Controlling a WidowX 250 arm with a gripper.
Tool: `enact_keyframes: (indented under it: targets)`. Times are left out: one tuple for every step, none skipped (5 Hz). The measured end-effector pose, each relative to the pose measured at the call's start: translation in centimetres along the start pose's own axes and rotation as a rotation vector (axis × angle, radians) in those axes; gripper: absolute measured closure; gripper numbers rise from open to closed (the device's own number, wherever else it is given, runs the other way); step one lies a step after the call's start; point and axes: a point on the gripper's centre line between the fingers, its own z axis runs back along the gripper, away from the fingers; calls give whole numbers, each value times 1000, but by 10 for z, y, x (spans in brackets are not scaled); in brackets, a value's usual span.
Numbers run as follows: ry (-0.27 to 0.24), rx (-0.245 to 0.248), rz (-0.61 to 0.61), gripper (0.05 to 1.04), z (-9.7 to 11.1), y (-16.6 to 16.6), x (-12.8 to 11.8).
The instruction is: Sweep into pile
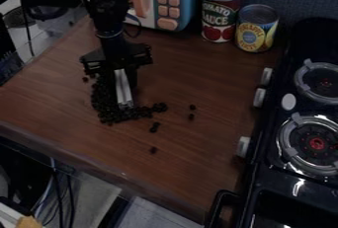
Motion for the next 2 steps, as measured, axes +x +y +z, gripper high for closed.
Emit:
enact_keyframes:
  targets:
    - [20, -17, 6, 696, 2, 0, -2]
    - [55, -76, 20, 696, 18, -20, -5]
